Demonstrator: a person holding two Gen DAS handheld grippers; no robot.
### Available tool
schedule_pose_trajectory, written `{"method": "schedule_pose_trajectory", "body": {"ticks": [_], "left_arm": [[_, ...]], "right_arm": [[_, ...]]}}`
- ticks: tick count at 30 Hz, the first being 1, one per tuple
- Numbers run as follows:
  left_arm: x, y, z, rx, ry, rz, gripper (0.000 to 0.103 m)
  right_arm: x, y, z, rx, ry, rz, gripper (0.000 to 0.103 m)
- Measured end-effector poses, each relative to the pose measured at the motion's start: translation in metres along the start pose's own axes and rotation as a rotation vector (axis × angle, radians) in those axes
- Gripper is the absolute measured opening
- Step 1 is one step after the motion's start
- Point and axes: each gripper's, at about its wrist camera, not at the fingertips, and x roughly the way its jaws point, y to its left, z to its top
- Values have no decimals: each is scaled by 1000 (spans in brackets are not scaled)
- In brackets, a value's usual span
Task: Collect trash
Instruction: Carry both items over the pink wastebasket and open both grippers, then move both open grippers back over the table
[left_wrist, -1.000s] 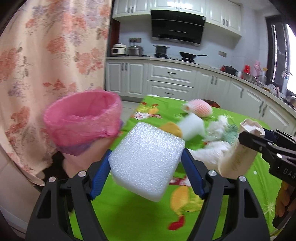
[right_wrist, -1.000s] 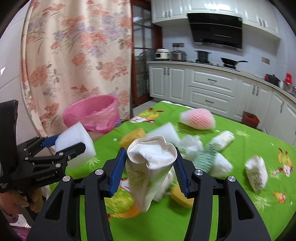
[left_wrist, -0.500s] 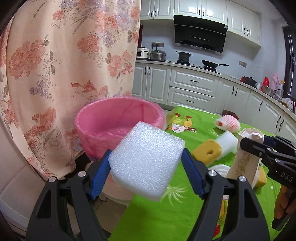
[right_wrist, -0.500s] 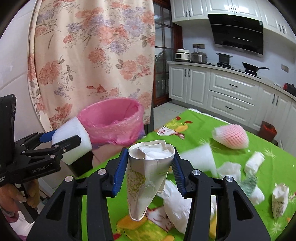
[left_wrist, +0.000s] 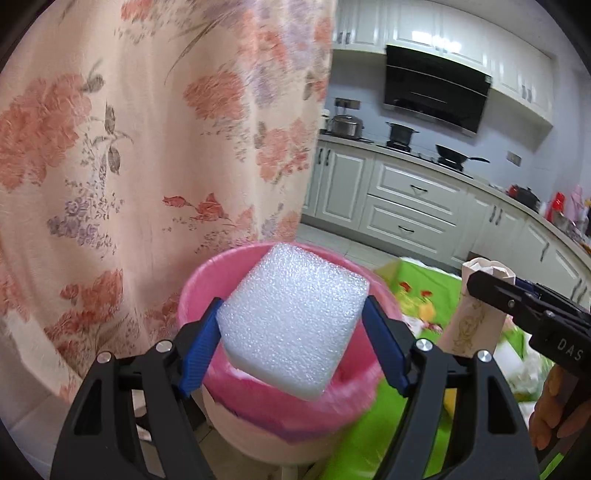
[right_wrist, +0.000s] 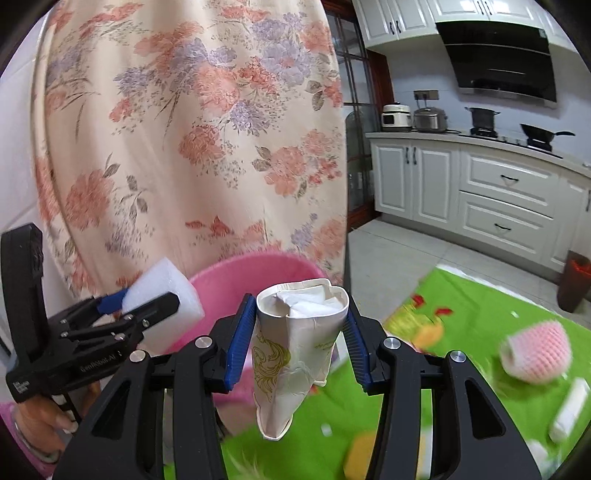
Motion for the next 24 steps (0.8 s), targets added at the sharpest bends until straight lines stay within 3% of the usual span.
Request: {"method": "schedule_pose_trajectory", "body": {"ticks": [10,13,19,24], "left_arm": [[56,30,17,-27,30,67,75],[63,35,15,-17,36,96,76],[57,44,8,-20,21,114,89],[48,37,2,-3,26,143,91]], "right_arm": [[75,7,25,-7,39,40,47],[85,8,26,-4,47,56,54],[69,7,24,-22,21,26,55],[33,3,15,-32,-4,-15,58]]}}
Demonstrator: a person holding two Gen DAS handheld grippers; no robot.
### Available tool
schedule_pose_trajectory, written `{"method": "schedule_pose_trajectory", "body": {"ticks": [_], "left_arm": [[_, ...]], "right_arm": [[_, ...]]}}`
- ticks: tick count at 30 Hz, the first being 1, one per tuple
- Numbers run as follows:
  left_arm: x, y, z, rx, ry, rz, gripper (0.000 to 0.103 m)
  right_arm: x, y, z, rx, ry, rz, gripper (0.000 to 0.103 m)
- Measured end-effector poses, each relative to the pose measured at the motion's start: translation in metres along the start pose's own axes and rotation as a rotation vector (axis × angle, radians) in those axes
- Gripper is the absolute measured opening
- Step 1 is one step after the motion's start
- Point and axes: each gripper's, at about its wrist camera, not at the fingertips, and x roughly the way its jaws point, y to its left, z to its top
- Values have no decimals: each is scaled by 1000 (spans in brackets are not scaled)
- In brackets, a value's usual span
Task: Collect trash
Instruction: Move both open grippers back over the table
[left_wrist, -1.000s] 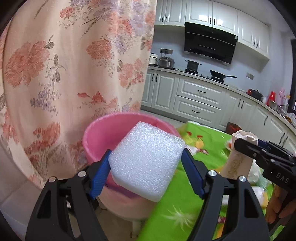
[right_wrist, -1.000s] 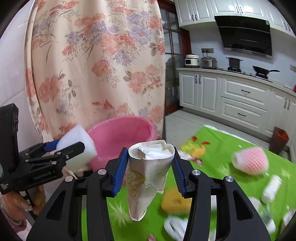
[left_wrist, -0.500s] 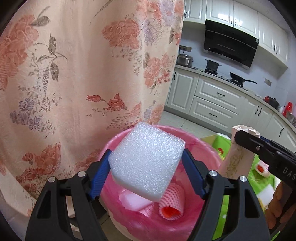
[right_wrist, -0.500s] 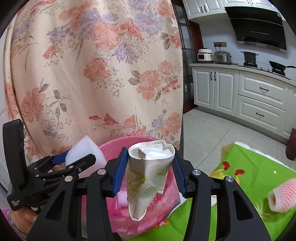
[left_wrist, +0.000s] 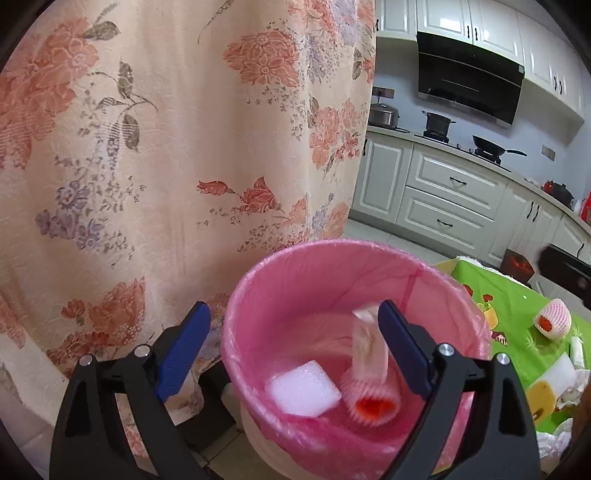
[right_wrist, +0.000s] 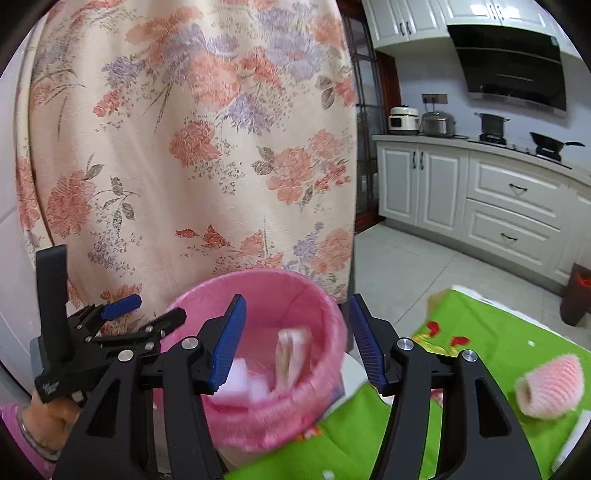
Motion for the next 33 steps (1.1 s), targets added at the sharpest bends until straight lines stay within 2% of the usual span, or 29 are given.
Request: {"method": "schedule_pose_trajectory", "body": {"ticks": [3,8,12,15,18,25,33], "left_arm": [[-17,-4,-6,-21,-18,36,98],[-50,-20,-22,-19,-32,30,98],[-76,-42,-41,-18,-29,-33,98],[-92,-67,-61,-14,0,-109,98],[-101,-96,-81,32,32,-164,98],[-112,-162,-121,111,116,-273,98],[-125,-234,-153,225,142,-355,98]], "right_arm": [[-28,-4,-12,-2,-6,-41,63],[-69,-19,-34,24,-2,-104,71],[-101,-35,-55,62,3,-152,75],[-127,-48,-73,105,0,-186,76],[-152,-63,-92,141,3,-227,76],[-214,-113,-148,232,24,-387,76],[-263,-160,-198,306,66,-532,76]]}}
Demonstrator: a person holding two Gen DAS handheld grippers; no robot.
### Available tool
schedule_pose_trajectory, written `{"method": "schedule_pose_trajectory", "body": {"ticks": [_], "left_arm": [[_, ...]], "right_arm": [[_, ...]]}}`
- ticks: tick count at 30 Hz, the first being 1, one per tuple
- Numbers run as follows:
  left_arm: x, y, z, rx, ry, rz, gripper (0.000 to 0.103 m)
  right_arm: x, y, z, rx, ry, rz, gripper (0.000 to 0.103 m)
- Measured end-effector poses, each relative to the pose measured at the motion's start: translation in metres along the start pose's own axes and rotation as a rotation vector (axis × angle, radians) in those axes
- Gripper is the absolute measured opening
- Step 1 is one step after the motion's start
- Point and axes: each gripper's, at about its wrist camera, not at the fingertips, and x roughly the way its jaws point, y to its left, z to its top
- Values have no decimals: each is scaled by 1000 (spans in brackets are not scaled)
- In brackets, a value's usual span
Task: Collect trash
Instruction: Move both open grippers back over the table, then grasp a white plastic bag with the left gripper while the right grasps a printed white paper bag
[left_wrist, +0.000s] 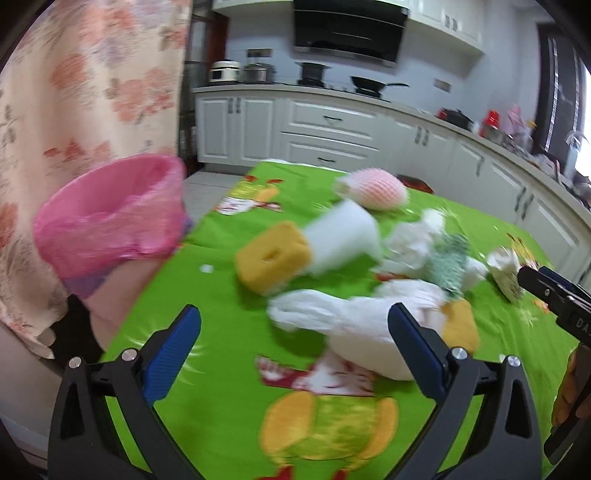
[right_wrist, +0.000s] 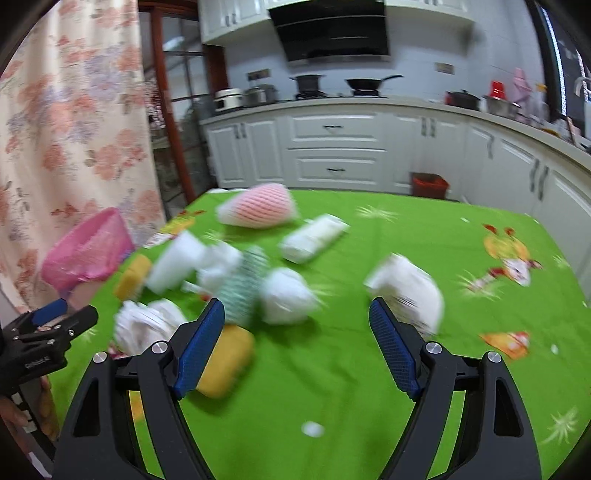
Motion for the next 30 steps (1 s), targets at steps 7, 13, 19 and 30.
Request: {"method": "schedule_pose_trajectory", "body": {"ticks": [7,13,19,30], "left_arm": [[17,-37,-2,59,7,-33,98],[33,-45,-3,33,34,-44,98],[48,-48,-8,45,74,-49,84],[41,-58,-15,130,42,-98,36]], "right_arm": [[0,-29,-14,46,12,-34,76],[2,-41,-13,60,14,-56,76],[20,-60,-9,84,59,-101,76],[60,-75,7,73,96,-135,76]]}}
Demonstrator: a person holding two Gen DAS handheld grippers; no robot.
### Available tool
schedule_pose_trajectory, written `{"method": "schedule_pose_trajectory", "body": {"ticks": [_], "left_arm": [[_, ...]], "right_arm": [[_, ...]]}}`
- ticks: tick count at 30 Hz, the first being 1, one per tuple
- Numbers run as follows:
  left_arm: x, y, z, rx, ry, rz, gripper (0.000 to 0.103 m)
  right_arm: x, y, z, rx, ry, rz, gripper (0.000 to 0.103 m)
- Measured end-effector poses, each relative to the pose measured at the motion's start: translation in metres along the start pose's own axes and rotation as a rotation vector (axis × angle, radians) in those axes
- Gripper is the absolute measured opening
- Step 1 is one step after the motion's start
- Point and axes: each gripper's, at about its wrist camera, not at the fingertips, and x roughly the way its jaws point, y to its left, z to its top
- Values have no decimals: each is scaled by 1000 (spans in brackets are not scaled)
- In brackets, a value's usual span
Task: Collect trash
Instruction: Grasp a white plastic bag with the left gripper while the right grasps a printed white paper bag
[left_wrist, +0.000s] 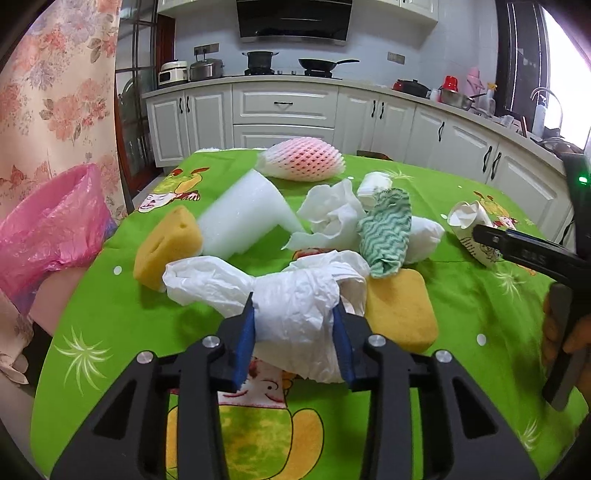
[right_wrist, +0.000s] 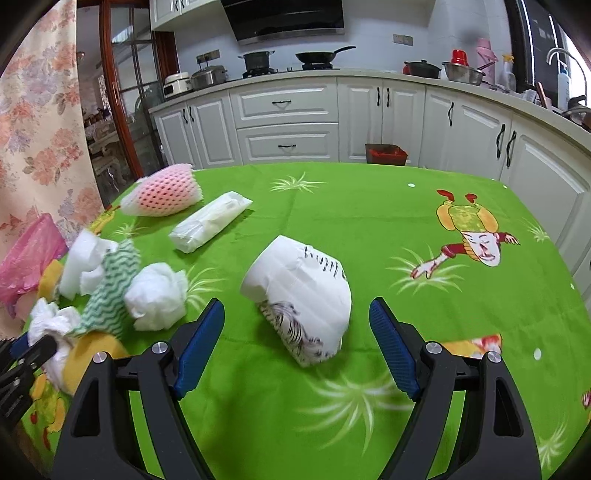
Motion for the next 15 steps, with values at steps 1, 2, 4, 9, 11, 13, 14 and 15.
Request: {"method": "schedule_pose_trajectory", "body": {"ticks": [1,2,4,9,11,13,14,15], "left_arm": [[-1,1,0,0,-2,-2,36],[-4,2,0,-1,-4,-2,35],[-6,4,-1,-5,-6,-6,35],[-12,6,0,-17,-16,-12,35],[-14,7,1,-20,-19,-14,35],[-16,9,1,-23,-23,-16,35],[-17,9,0,-25,-25,-16,35],[-18,9,0,-27,-27,-17,35]], "right_arm": [[5,1,2,-2,10,-4,76],[8,1,4,-3,16,-8,76],[14,0,8,-6,25,-9,76],[18,3,7,-15,45,-3,65],[12,6,5,-31,27,-3,65],[4,8,2,-42,13,5,64],[0,9,0,-43,8,11,64],[-3,9,-2,-44,5,16,64]]}}
